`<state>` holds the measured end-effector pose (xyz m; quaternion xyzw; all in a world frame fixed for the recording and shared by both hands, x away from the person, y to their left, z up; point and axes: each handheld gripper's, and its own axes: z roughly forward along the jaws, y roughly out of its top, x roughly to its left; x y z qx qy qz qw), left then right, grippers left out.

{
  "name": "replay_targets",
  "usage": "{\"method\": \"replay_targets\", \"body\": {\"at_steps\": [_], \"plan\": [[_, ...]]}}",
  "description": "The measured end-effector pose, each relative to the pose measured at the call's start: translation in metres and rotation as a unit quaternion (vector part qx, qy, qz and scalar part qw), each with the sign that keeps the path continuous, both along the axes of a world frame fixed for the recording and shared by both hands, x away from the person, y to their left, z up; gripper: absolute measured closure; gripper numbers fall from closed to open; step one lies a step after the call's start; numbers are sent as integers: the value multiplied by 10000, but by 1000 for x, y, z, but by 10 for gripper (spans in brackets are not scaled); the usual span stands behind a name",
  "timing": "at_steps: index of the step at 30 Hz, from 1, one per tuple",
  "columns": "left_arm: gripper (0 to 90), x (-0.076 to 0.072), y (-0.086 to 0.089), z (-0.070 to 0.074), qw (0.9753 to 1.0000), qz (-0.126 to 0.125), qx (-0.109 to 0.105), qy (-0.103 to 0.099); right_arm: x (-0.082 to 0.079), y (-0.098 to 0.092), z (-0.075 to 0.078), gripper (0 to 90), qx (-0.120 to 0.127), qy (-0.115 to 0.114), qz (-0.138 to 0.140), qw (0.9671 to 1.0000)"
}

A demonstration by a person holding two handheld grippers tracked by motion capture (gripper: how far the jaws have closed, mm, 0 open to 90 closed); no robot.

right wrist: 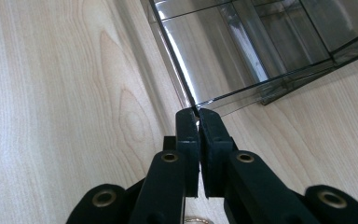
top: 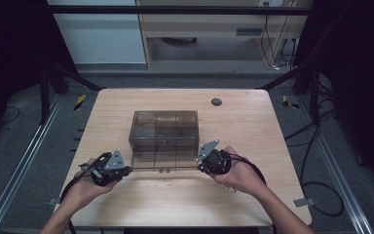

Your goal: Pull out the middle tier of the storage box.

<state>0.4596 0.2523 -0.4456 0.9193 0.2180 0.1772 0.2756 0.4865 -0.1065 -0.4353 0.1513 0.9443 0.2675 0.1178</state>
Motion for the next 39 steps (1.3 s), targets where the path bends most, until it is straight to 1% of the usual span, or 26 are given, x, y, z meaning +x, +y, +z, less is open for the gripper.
{"method": "replay_targets", "body": {"at_steps": [7,25,28,39], "plan": [[842,-2,0,-1,10000,-11,24,2,-3,1,-1,878,-30,3,6,10000],[842,-3,2,-3,10000,9,-30,17,-6,2,-3,878,-29,11,13,10000],[843,-4,1,-5,10000,2,8,30,-5,2,-4,877,-45,17,29,10000],[842,-4,2,-6,10000,18,-45,7,-5,2,-5,877,-21,25,11,10000]]}}
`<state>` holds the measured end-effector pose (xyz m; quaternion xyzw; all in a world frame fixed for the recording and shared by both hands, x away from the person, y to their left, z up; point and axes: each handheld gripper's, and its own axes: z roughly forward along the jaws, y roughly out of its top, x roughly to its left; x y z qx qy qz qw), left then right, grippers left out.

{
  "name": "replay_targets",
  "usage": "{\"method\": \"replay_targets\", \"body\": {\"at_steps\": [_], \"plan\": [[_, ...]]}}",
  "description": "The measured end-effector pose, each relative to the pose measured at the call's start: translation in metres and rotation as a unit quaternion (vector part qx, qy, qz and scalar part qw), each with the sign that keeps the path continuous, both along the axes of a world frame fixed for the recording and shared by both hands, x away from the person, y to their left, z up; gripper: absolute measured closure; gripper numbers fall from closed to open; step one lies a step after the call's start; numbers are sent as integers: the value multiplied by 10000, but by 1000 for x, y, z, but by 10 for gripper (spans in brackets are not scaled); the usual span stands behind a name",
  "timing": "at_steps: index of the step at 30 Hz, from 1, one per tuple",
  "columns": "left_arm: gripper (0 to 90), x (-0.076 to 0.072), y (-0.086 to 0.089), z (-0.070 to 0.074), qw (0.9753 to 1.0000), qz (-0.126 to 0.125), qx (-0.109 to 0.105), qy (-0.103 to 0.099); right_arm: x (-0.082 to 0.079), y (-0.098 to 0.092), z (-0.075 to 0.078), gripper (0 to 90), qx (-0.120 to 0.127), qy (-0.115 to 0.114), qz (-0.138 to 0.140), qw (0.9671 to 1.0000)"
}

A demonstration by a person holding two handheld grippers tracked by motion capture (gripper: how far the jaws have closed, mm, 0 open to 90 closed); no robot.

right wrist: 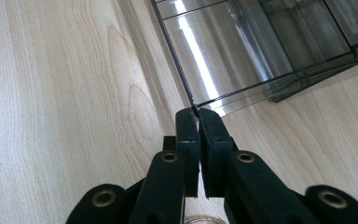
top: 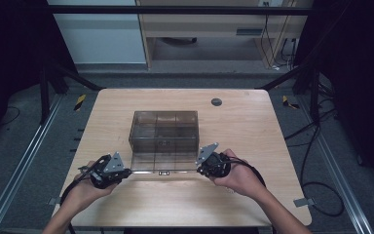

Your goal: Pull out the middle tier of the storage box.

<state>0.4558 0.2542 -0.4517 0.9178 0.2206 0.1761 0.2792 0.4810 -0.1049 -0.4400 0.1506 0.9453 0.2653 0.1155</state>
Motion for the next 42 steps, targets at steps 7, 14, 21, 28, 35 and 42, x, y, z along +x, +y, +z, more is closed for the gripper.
{"method": "replay_targets", "body": {"at_steps": [7,14,21,28,35,42], "plan": [[837,-1,1,-2,10000,24,-70,17,0,0,-1,875,14,33,-1,10000],[822,-1,1,-5,9999,60,-135,-12,0,-1,-1,859,65,61,-32,10000],[626,-4,2,-5,9995,217,-218,-114,1,-4,0,706,105,80,-121,9998],[333,-11,1,-5,9971,687,-309,-115,0,-13,1,503,159,95,-391,9991],[123,-21,2,-3,9882,1266,-778,-361,0,-27,1,366,254,-57,-654,9975],[67,-31,2,-5,9815,1451,-1007,-741,-1,-36,0,253,289,-118,-914,9953]]}}
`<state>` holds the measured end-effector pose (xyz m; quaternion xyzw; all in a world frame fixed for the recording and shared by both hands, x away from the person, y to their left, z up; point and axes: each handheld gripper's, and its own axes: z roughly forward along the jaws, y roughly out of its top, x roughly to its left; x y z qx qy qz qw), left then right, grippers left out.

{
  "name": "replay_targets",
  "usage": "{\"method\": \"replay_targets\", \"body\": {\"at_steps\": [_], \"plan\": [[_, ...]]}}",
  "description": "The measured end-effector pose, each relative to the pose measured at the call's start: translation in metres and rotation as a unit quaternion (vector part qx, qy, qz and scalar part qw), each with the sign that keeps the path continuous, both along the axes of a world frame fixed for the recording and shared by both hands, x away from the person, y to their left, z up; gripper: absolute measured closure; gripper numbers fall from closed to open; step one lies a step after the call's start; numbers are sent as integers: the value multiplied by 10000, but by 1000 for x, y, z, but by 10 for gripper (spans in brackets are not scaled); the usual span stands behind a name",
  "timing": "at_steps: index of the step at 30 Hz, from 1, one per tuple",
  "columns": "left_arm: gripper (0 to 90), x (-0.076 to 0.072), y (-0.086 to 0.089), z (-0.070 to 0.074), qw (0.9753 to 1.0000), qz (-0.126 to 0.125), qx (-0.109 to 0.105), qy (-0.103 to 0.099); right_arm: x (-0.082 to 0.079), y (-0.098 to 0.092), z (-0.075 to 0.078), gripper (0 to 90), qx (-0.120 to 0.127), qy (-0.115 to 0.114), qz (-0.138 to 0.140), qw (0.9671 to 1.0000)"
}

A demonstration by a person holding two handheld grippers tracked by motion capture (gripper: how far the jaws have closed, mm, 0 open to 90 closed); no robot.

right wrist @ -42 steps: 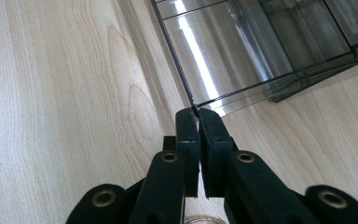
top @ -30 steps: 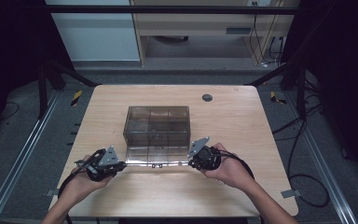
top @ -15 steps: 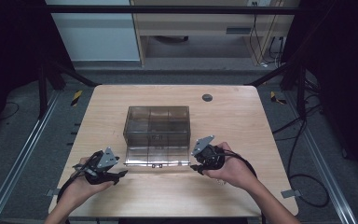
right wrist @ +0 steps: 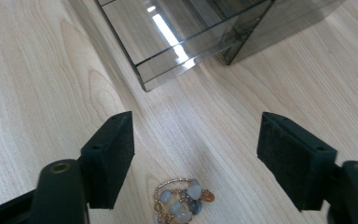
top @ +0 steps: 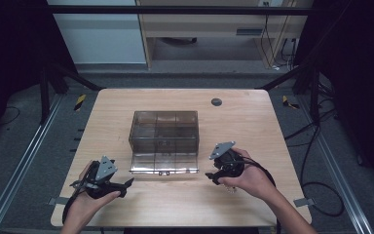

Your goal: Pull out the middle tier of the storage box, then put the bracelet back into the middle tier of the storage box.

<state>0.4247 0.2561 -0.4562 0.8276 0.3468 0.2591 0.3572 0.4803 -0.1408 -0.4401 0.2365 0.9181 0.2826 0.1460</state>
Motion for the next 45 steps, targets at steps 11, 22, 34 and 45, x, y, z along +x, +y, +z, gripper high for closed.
{"method": "replay_targets", "body": {"at_steps": [11,22,34,45], "plan": [[49,-14,-4,0,9993,30,-30,-368,-5,-19,0,108,94,134,-277,9995],[43,-16,-3,-3,9985,107,118,-526,-15,-36,-10,240,-48,400,-432,9983],[47,-15,0,-4,9972,327,140,-658,-21,-39,-19,336,-161,572,-365,9976],[51,-15,1,-4,9970,364,167,-669,-17,-38,-28,388,-239,757,-341,9963]]}}
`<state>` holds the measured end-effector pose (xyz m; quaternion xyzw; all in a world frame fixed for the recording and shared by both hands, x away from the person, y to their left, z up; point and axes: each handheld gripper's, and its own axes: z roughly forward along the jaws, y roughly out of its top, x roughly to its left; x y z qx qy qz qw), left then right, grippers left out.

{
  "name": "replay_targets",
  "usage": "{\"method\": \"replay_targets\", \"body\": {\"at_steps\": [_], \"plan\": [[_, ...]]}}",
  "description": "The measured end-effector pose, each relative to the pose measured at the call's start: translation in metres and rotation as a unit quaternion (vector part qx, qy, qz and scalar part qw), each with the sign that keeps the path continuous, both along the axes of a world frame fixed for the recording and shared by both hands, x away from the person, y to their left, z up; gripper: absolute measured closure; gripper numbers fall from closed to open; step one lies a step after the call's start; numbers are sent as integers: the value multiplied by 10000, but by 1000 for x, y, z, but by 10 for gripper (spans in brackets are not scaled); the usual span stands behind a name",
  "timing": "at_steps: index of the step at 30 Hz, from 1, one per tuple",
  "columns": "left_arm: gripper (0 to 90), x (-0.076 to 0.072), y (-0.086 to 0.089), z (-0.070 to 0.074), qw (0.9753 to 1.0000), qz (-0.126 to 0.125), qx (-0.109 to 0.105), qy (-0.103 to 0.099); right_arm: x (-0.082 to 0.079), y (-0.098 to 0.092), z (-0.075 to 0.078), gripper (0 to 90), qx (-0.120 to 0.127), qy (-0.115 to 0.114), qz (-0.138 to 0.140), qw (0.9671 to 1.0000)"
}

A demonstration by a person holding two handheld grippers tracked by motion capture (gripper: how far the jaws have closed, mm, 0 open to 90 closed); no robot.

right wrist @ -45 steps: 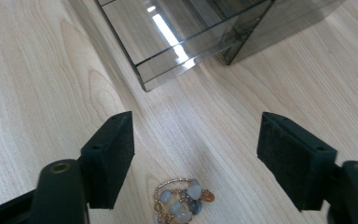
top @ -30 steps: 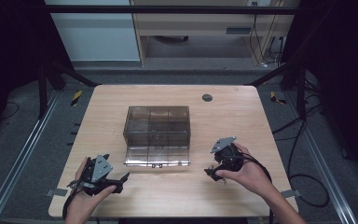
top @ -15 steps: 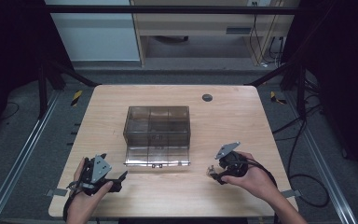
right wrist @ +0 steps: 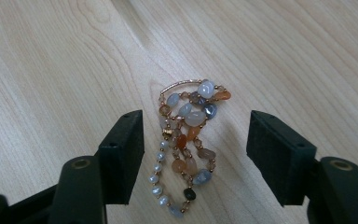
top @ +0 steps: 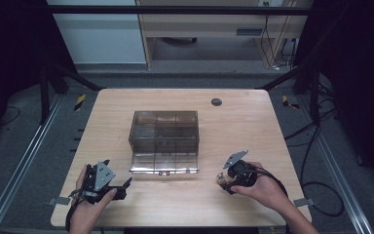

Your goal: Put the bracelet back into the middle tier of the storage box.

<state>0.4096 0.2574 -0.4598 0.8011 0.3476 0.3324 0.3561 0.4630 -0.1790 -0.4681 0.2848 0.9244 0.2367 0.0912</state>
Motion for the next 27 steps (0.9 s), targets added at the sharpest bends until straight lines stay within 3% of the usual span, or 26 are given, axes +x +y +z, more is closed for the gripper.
{"method": "replay_targets", "body": {"at_steps": [11,27], "plan": [[54,0,2,0,9999,90,118,-79,2,3,-4,509,-20,190,96,9998],[55,1,3,-2,9997,142,186,7,5,4,-7,617,-49,346,71,9994]]}}
